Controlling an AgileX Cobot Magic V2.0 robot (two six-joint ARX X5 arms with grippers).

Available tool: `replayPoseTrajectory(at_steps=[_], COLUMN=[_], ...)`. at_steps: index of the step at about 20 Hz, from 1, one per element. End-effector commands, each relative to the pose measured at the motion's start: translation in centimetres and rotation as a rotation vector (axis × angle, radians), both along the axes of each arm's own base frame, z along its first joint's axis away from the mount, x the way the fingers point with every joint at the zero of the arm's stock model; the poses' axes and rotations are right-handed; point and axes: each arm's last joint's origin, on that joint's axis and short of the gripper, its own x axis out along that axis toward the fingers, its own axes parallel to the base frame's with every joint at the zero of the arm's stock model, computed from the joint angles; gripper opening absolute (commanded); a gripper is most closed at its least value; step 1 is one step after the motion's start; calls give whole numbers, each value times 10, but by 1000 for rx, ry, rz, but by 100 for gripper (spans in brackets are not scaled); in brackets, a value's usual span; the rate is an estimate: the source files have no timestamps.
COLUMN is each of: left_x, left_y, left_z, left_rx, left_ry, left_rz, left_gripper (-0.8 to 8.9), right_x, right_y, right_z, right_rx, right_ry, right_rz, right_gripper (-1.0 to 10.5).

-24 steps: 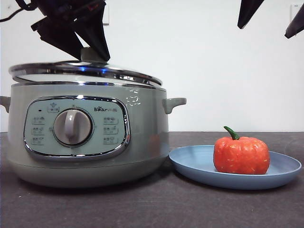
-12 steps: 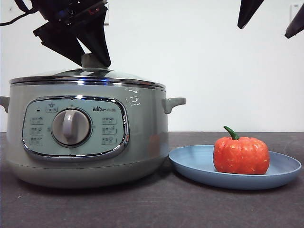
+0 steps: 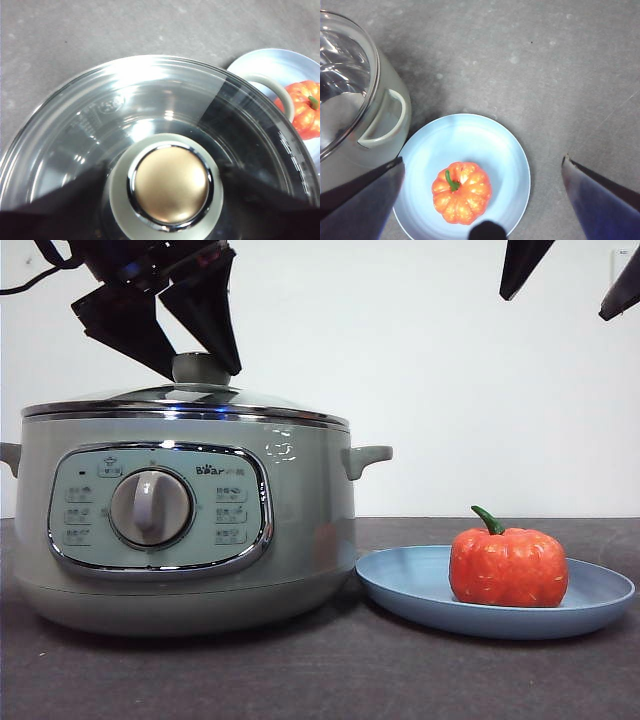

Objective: Take the pumpkin out from the steamer,put the pumpkin in the blue plate,close the lid

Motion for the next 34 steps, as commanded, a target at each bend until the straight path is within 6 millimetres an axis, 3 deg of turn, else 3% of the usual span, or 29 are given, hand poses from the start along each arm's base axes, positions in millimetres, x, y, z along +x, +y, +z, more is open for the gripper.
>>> replayPoseTrajectory(at_steps=[1, 5, 7, 10, 12, 15, 17, 20, 23, 34], left_x=[-3, -22, -37, -61, -76, -98, -114, -138, -162, -169], left_y=[2, 13, 21, 36, 45, 58, 67, 80, 93, 97], left_z=[3, 22, 32, 50, 62, 69, 60, 26, -2, -15], left_rx=[-16, -46, -46, 6, 9, -22, -66, -129, -178, -135], left_ry=[-3, -25, -29, -113, -182, -281, -348, -437, -481, -359], left_rz=[14, 29, 28, 46, 84, 120, 129, 163, 178, 188], left_gripper=[445, 436, 388, -30, -8, -8, -8, -8, -8, -3], right_x=[0, -2, -4, -13, -23, -41, -54, -69, -76, -76], right_y=[0, -1, -2, -6, -10, -18, -24, -31, -34, -35], right_z=[-1, 0, 2, 8, 6, -10, -26, -53, -63, -68], right_rx=[4, 5, 8, 31, 70, 134, 183, 265, 286, 263], right_ry=[1, -6, -19, -73, -158, -295, -381, -467, -485, -440], right_rz=[-7, -3, 5, 8, 10, 8, 3, -15, -30, -32], right_gripper=[535, 530, 434, 130, -21, -17, -17, -17, -17, -17])
